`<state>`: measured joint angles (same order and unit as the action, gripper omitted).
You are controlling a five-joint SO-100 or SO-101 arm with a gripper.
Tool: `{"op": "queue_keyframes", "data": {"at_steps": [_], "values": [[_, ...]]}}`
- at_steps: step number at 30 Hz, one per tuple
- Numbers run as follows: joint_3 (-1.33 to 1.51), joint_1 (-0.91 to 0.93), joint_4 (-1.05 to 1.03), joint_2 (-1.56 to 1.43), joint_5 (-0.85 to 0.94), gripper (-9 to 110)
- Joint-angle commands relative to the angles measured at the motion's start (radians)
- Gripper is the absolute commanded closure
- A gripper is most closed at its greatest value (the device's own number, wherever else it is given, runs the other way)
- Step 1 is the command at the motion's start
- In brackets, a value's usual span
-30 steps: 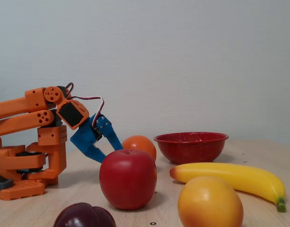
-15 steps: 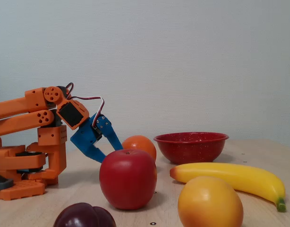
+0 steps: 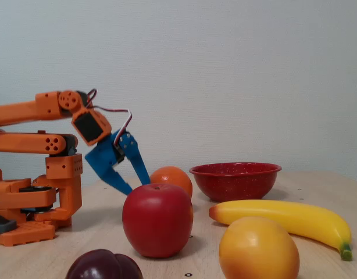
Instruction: Put plum in the red bowl.
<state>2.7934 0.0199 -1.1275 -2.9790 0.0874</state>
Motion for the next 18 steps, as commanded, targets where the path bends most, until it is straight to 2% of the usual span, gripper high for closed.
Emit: {"op": "queue_keyframes", "data": {"at_steps": [1,18], "values": [[-0.155,0.018,-0.031,0.054,0.017,102],[-0.594,0.123,-0.132,0.356,0.081,102]]}}
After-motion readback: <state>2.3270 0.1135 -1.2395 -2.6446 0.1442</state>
